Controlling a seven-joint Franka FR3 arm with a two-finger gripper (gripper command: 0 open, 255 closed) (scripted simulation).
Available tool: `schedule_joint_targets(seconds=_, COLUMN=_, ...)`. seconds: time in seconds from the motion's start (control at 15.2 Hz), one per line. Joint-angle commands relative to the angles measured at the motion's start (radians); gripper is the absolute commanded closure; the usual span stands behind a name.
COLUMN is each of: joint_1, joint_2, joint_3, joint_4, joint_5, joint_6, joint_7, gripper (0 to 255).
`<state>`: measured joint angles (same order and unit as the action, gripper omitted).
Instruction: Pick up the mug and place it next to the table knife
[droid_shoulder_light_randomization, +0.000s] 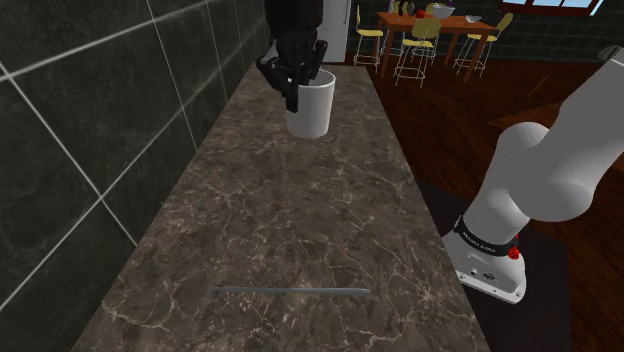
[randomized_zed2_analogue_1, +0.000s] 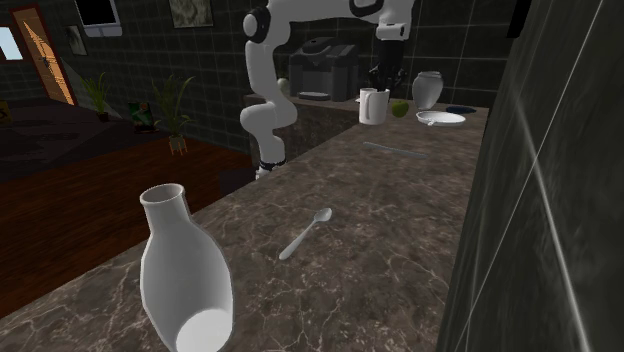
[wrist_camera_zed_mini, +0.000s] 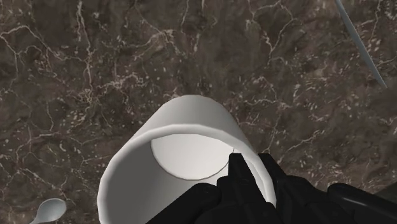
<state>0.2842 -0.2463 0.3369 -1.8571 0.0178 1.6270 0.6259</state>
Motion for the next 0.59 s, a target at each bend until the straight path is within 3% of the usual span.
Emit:
schedule_joint_targets(seconds=0.0, joint_1=0.021, joint_2=-0.025, joint_3=0.029, joint_4=-0.024, joint_5=0.015, joint_6=0.0, joint_7=0.048, gripper=255)
schedule_joint_targets(seconds=0.53, joint_1=0.092, joint_2=-0.049, joint_3=0.151, joint_4=-0.024, joint_5=0.057, joint_6=-0.021, joint_7=0.234, gripper=255)
